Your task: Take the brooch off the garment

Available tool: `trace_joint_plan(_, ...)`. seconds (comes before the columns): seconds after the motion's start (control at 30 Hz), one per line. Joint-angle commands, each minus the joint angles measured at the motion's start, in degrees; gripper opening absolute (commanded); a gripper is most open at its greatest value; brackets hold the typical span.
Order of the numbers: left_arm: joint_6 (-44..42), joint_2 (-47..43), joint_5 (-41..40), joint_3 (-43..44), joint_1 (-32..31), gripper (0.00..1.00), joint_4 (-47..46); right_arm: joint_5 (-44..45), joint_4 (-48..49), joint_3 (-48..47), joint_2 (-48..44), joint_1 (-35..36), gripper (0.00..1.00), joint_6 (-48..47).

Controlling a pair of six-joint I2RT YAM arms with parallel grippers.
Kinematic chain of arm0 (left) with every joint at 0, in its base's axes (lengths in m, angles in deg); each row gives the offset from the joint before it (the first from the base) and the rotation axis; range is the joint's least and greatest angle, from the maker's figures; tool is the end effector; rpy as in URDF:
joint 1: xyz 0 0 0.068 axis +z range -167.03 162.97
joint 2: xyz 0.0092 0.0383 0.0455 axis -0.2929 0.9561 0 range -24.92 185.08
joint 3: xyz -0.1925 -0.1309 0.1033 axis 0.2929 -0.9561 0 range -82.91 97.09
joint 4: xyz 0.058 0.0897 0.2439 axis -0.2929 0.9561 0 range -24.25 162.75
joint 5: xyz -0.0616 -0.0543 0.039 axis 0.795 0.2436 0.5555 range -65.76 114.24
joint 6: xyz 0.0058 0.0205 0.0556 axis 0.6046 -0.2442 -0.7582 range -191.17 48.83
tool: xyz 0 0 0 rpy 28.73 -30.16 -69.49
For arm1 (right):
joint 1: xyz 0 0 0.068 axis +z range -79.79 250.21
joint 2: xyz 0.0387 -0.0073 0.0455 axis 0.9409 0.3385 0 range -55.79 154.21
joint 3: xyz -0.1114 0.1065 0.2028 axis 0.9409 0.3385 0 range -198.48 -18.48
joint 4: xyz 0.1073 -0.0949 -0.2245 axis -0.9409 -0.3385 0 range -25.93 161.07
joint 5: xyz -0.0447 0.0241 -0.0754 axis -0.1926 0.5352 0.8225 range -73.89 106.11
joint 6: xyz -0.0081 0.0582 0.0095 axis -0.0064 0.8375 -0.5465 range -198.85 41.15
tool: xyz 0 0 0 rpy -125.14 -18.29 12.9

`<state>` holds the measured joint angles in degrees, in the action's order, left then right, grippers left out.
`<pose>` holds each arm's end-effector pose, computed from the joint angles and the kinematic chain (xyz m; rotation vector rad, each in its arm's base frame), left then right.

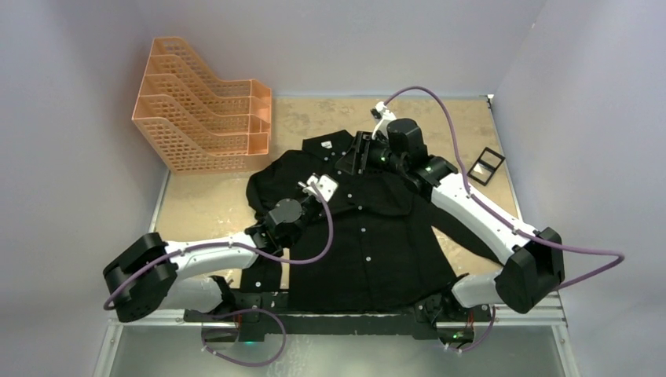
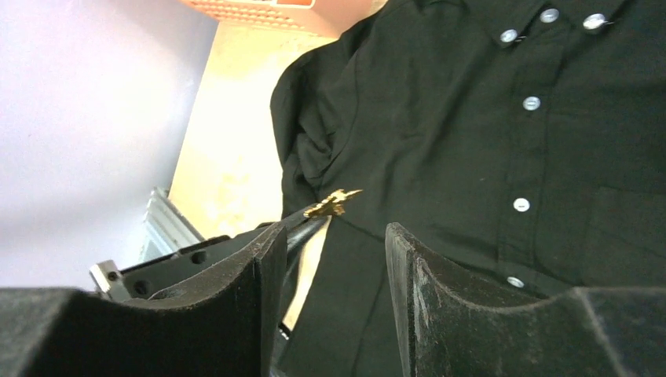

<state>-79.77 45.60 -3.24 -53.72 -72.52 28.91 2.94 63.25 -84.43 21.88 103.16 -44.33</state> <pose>0.1742 -0.2177 0.2158 0.5438 1.5527 -0.2304 0.2752 0.1903 0.3221 -0.1375 2.0315 0.9909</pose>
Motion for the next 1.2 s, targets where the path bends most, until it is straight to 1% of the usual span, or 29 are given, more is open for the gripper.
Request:
trace_joint_plan(0.0,-11.71,3.56,-4.39,3.9,-1.61,0.0,-6.5,-5.25,1.29,-4.0,1.42,0.01,0.53,1.43)
trace_joint_plan(0.13,-16.39,6.36,-4.34,4.39,-1.8,0.0,-11.8,-5.49,0.4,-5.15,2.9,0.01,0.53,2.74)
trace_joint_plan(0.23,-17.65,7.71,-3.63,4.28,-1.76,0.0,-14.89,-3.78,0.06,-5.77,3.73,0.05,0.53,2.89)
trace_joint_plan(0.43,-15.63,7.4,-0.45,3.21,-1.76,0.0,-16.27,-4.55,-0.05,-4.67,3.99,0.56,0.5,5.25)
trace_joint_plan(0.67,-14.8,7.52,-0.12,2.35,-1.8,0.0,-17.89,-4.33,-1.13,-4.94,5.73,2.38,0.41,6.33)
trace_joint_plan(0.97,-13.91,7.84,0.85,2.33,-1.82,0.0,-18.35,-3.48,-0.58,-5.03,6.39,3.33,0.35,8.32)
trace_joint_plan(1.17,-13.33,8.3,-0.34,2.31,-1.76,0.0,-18.66,-3.47,-0.76,-5.72,7.08,3.44,0.29,9.42)
